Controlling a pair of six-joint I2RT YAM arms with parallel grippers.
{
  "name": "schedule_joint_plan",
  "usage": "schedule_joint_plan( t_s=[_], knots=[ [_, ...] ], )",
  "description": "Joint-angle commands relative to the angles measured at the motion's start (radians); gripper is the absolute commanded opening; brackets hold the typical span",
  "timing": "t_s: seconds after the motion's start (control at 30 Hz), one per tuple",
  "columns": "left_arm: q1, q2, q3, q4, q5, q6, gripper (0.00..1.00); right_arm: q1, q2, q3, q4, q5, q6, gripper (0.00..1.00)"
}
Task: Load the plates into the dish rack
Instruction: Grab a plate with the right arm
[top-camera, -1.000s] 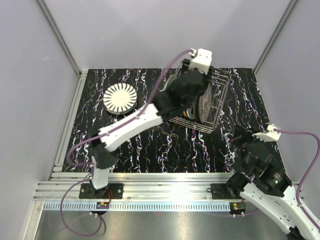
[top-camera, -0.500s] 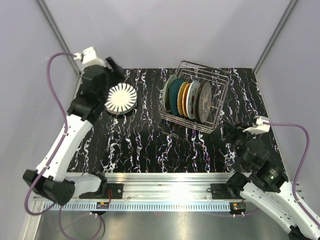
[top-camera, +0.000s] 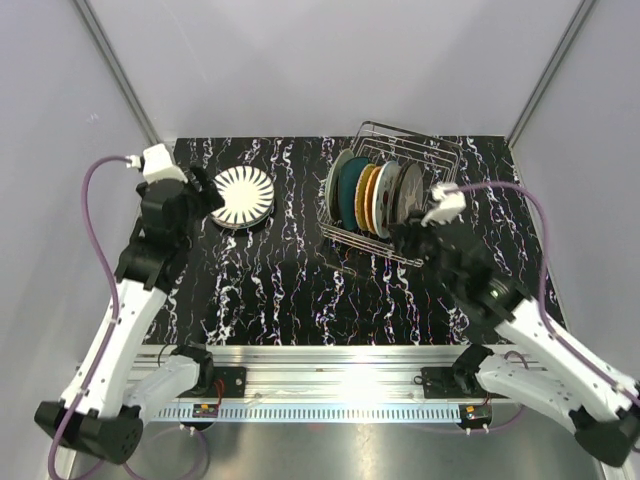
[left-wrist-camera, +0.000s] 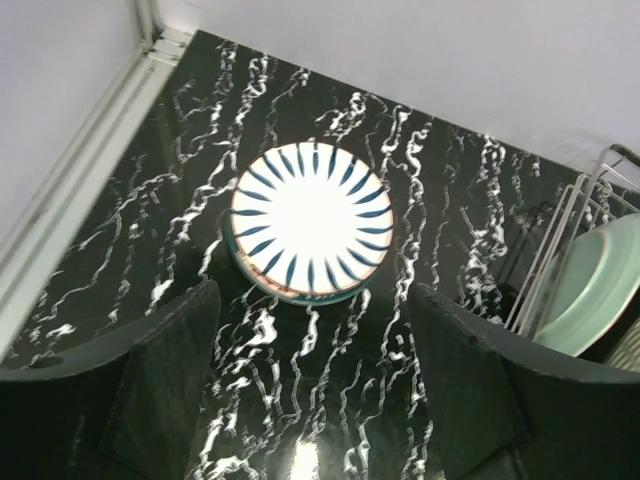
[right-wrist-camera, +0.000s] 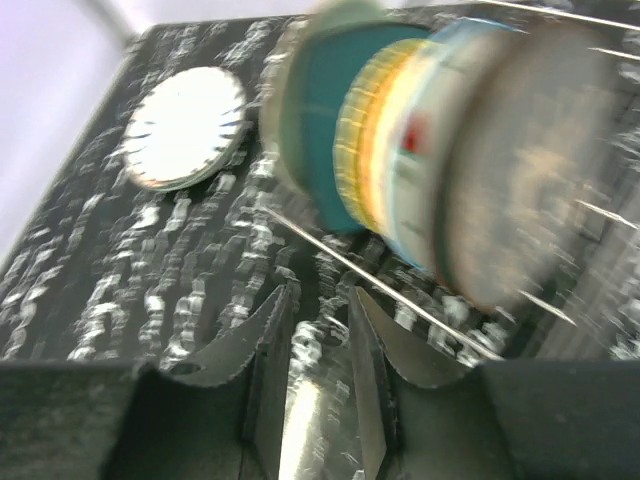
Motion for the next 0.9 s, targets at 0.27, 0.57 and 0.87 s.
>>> schedule_joint_plan(
  t_s=[0.27,0.57,0.87],
  knots=[
    [0.028,-0.122,-0.089,0.083,-0.115,-0.075,0.88,0.073,0.685,0.560,0.169,-0.351,-0.079,0.41],
    [0.046,-0.180,-0.107,0.097,-0.141,-0.083,0.88,0.095,1.231,1.116,0.007,-0.299,-0.037,0.43],
    [0.046,-0.168,-0.097,0.080,-0.122,-0.095,0.88,0.095,1.739,1.721,-0.199,-0.095,0.036,0.44]
  ],
)
